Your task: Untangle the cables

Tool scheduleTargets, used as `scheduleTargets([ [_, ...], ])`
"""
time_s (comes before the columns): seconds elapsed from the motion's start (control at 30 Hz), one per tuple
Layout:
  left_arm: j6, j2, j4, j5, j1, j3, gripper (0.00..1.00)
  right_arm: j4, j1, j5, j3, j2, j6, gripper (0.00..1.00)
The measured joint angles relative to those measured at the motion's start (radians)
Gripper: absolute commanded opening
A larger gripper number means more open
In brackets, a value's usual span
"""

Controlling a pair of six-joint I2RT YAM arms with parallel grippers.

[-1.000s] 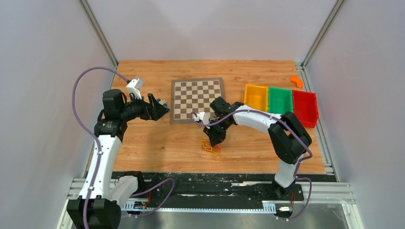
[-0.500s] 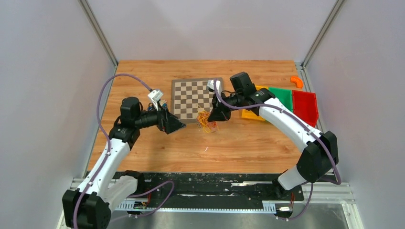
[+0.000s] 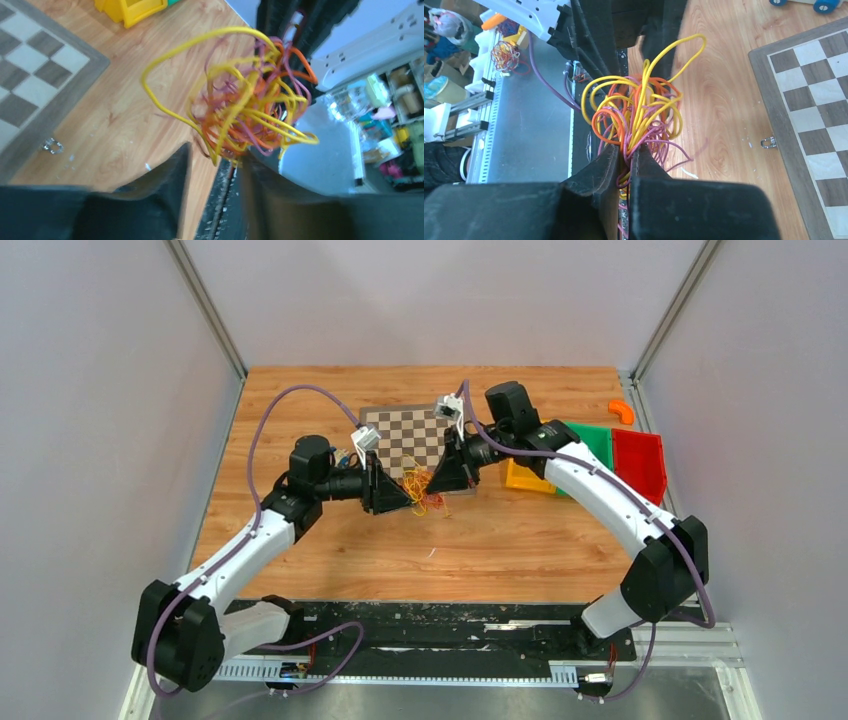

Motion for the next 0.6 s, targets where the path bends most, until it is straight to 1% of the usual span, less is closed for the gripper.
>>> scheduleTargets([
  [0.03,-0.013,0.005,0.006,0.008,-0.002,0.004,0.10,0.005,-0.009,-0.012,0.000,0.000,0.011,0.00],
  [0.07,-0.017,0.006,0.010,0.014,-0.002,0.006,0.02,0.010,-0.023,-0.026,-0.001,0.000,0.022,0.00],
  [0.17,0.006,-0.015,-0.007,0.047,0.001,0.023,0.00,0.023,-0.092,-0.076,-0.011,-0.003,0.054,0.00],
  [0.27,0.036,-0.090,-0.061,0.072,0.032,0.019,0.00,0.029,-0.189,-0.098,-0.058,-0.029,0.072,0.00],
  [0.33,0.073,-0.160,-0.110,0.082,0.080,0.011,0.00,0.029,-0.247,-0.105,-0.097,-0.060,0.076,0.00],
  [0.43,0.156,-0.237,-0.209,0.095,0.181,0.009,0.00,0.025,-0.328,-0.107,-0.152,-0.114,0.075,0.00],
  [0.5,0.234,-0.262,-0.286,0.102,0.260,0.009,0.00,0.019,-0.368,-0.111,-0.176,-0.150,0.071,0.00],
  [0.6,0.338,-0.259,-0.399,0.110,0.359,0.011,0.00,0.003,-0.391,-0.110,-0.189,-0.189,0.051,0.00],
])
